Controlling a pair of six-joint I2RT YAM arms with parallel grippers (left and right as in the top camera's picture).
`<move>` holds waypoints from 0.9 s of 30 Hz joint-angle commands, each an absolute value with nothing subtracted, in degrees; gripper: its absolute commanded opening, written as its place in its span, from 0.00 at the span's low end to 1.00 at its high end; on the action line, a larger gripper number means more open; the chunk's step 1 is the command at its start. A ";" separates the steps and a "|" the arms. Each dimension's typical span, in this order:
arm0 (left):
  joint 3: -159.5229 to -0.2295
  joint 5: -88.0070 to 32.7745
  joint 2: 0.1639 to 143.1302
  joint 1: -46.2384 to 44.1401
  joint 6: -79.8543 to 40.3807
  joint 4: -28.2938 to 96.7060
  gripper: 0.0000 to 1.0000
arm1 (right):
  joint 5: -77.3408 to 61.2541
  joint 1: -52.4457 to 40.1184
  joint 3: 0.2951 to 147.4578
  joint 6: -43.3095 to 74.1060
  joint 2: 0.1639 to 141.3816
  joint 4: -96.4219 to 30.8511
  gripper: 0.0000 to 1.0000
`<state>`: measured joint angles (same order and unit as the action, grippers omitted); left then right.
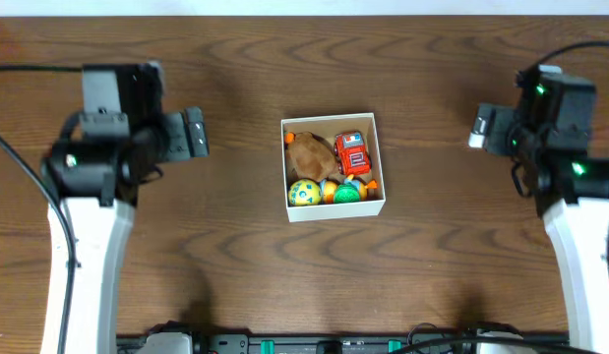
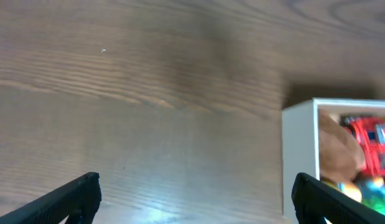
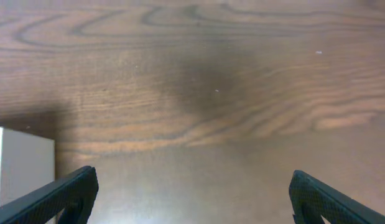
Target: Pack container
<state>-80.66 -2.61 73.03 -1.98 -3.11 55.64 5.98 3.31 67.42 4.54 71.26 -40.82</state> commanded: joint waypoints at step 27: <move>-43.38 2.15 22.39 -5.23 -4.58 53.54 0.98 | 9.06 -0.45 38.76 13.47 16.67 -52.82 0.99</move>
<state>-43.64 0.69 22.09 -5.06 -4.25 53.17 8.84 0.34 39.05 12.51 16.95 -51.99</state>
